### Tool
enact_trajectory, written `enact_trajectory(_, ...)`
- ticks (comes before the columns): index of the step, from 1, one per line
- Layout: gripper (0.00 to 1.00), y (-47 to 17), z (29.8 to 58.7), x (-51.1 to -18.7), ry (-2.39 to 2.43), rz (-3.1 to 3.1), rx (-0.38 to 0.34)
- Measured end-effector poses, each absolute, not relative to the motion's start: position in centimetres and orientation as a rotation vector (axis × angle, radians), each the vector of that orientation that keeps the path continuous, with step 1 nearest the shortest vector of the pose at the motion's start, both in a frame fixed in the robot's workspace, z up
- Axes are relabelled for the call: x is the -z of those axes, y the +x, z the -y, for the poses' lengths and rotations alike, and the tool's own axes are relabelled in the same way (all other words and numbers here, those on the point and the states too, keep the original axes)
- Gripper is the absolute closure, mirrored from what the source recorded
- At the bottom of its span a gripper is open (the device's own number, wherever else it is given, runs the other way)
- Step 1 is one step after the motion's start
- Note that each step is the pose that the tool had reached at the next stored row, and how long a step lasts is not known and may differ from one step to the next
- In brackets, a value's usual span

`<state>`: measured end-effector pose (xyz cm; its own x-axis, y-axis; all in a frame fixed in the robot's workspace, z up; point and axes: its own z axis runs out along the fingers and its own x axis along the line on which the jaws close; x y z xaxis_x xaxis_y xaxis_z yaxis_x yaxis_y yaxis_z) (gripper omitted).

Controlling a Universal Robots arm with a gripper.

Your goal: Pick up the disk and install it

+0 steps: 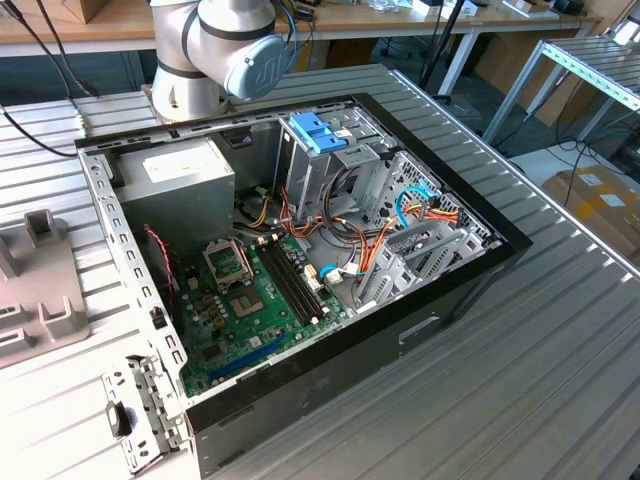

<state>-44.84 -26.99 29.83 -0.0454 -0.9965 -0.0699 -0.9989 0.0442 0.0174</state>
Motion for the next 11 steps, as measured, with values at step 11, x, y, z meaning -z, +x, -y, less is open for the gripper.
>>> enact_trajectory(11,0.63,-44.84,26.99,-29.95,-2.143,-2.242,-0.094)
